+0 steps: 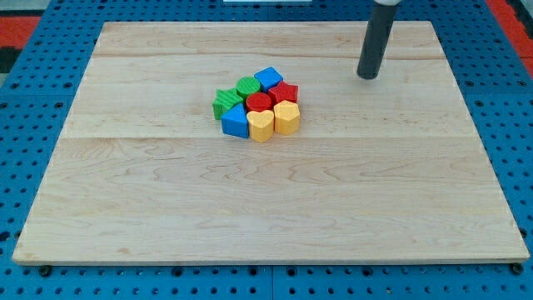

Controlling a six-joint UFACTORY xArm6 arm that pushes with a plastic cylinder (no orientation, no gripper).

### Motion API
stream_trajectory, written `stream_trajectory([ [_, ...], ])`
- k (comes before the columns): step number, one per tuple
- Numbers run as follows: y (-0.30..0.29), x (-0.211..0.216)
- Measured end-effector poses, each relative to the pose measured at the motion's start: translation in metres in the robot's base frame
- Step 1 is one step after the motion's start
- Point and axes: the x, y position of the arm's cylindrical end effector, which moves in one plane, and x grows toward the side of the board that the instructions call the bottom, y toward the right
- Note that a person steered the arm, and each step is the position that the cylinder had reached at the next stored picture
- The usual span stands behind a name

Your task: Separate yellow blocks from the group of blocks

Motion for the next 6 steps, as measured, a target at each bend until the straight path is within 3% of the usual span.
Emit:
stream_trajectory([
  [3, -0.141, 0.050],
  [6, -0.154, 0.138],
])
